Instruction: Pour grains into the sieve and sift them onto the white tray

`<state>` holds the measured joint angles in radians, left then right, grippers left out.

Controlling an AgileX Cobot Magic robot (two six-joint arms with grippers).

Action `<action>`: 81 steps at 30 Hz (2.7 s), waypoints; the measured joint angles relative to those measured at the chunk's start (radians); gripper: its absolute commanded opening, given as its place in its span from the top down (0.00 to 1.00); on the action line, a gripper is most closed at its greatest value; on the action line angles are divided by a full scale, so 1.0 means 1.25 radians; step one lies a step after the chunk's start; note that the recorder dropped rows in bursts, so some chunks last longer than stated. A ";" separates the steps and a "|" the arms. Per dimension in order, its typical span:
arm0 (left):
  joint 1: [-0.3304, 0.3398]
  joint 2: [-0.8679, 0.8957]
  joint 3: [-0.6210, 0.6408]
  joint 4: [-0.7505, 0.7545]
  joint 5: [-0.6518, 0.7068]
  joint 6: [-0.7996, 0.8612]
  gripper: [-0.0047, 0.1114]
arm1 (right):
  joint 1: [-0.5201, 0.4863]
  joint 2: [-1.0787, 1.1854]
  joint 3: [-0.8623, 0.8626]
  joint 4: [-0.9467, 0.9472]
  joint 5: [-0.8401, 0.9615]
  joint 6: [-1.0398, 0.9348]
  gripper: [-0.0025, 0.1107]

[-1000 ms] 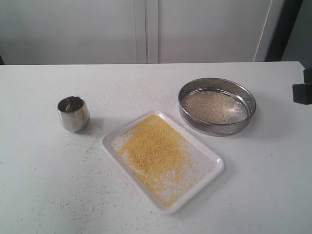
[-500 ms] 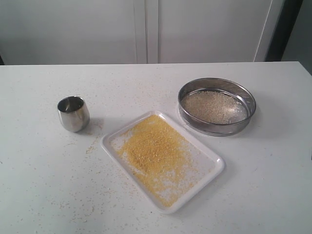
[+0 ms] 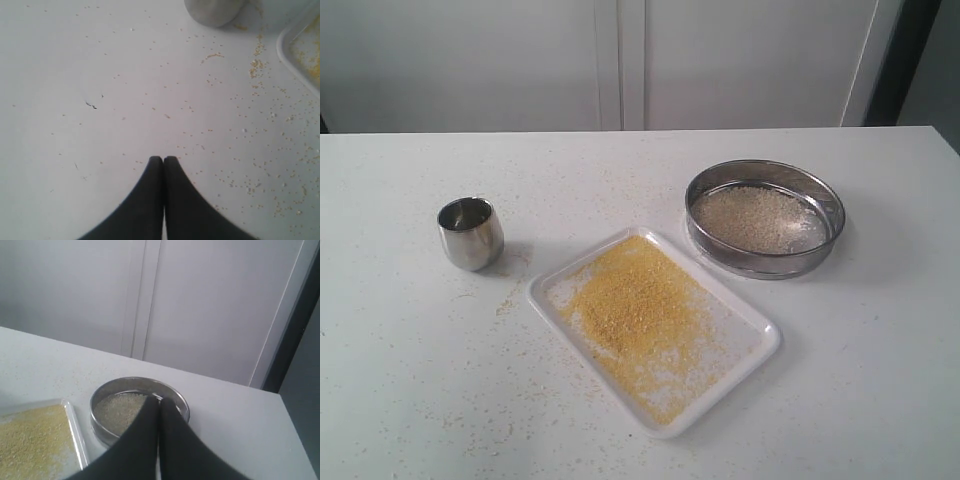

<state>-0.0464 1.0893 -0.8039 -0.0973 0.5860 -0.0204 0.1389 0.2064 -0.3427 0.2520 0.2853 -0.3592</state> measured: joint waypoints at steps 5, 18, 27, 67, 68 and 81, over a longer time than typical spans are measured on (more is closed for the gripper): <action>0.000 0.000 0.000 0.000 0.000 0.000 0.96 | 0.000 -0.039 0.000 0.000 -0.003 -0.002 0.98; 0.000 -0.002 0.000 0.000 0.000 0.000 0.96 | 0.000 -0.044 0.001 0.000 0.021 -0.002 0.98; 0.000 -0.131 0.000 0.000 0.000 0.000 0.96 | 0.000 -0.044 0.001 0.000 0.022 0.000 0.98; 0.000 -0.650 0.397 0.009 -0.219 0.041 0.96 | 0.000 -0.044 0.001 0.000 0.027 0.000 0.98; 0.002 -0.662 0.409 0.009 -0.219 0.037 0.96 | 0.000 -0.044 0.001 0.000 0.027 0.000 0.98; 0.018 -0.778 0.533 0.009 -0.224 0.007 0.96 | 0.000 -0.044 0.001 0.000 0.027 0.000 0.98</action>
<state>-0.0233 0.1162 -0.1379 -0.0865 0.3066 -0.0122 0.1389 0.1510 -0.3411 0.2520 0.3189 -0.3593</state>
